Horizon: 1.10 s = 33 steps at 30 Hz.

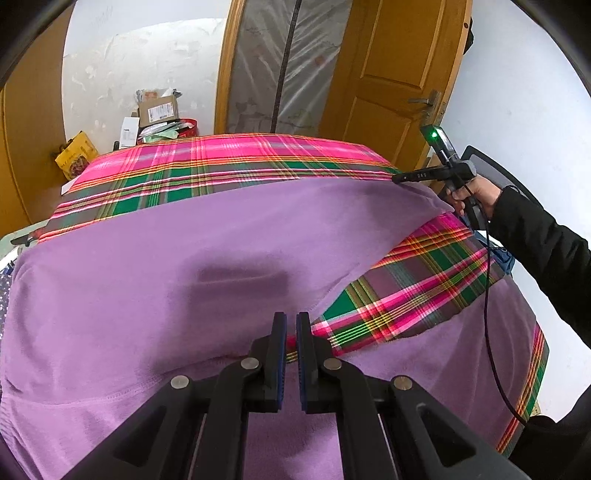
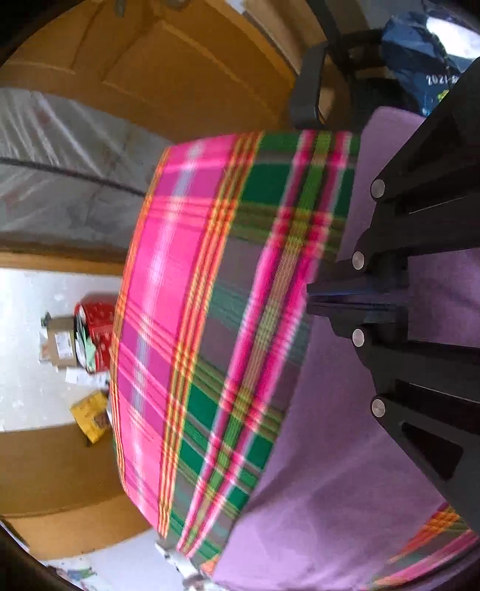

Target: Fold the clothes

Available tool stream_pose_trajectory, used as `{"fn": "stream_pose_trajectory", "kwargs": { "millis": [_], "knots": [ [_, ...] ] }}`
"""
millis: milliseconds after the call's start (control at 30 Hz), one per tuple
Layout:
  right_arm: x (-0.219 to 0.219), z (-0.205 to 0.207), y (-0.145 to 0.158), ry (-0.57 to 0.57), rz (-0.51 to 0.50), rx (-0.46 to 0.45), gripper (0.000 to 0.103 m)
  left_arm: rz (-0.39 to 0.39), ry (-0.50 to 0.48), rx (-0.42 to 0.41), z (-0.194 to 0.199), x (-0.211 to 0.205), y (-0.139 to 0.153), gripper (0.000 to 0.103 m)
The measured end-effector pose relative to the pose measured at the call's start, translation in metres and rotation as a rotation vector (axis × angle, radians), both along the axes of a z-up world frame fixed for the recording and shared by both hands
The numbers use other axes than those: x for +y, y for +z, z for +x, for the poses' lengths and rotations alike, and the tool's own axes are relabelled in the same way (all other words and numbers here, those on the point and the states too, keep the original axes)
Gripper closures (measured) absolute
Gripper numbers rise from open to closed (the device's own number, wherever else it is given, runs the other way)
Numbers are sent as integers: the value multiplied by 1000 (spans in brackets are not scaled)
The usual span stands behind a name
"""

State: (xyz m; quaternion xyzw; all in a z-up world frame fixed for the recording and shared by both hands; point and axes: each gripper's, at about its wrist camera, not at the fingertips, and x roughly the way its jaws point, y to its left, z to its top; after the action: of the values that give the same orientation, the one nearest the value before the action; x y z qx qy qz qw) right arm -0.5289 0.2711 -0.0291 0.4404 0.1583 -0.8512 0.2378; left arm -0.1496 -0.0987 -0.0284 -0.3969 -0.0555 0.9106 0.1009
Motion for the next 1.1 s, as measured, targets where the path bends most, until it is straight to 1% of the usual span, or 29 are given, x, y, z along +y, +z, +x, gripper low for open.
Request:
{"fn": "stream_pose_trajectory", "kwargs": {
  "millis": [67,133,200,233,267,333,433,533,600,633,733,767,800,833,867,1000,1100],
  "knots": [
    [8,1,6,-43,-30,2,98,-3,8,8,3,-2,2,99],
    [12,12,19,-41,-78,8,95,-7,22,11,6,-6,3,99],
    [4,40,27,35,-108,19,85,-5,40,11,9,-11,4,99],
    [-1,54,30,77,-122,24,78,-3,47,10,9,-13,4,99],
    [-6,68,33,119,-135,29,73,0,53,9,10,-15,4,99],
    [-16,97,36,212,-147,37,69,2,57,4,9,-16,3,99],
    [-41,150,24,403,-64,50,69,4,46,2,6,-12,2,99],
    [-56,186,3,550,72,80,69,5,27,1,3,-7,1,99],
    [-66,196,-9,602,123,95,69,1,9,0,-1,-2,1,99],
    [-67,196,-9,610,120,104,68,-1,-3,-4,-3,1,0,98],
    [-66,188,-9,603,110,66,68,-11,-43,-17,-13,12,-4,98],
    [-65,187,-8,608,102,50,74,-14,-59,-22,-16,16,-6,98],
    [-66,187,-9,612,97,35,82,-18,-74,-30,-21,19,-9,98],
    [-66,187,-9,616,92,19,93,-20,-86,-40,-26,22,-12,98],
    [-66,188,-9,620,95,15,96,-22,-91,-50,-29,24,-15,98],
    [-62,193,-5,637,94,-10,97,-27,-101,-79,-36,29,-25,98],
    [-57,198,-4,659,87,-23,98,-21,-110,-77,-34,30,-27,98]
  ]
}}
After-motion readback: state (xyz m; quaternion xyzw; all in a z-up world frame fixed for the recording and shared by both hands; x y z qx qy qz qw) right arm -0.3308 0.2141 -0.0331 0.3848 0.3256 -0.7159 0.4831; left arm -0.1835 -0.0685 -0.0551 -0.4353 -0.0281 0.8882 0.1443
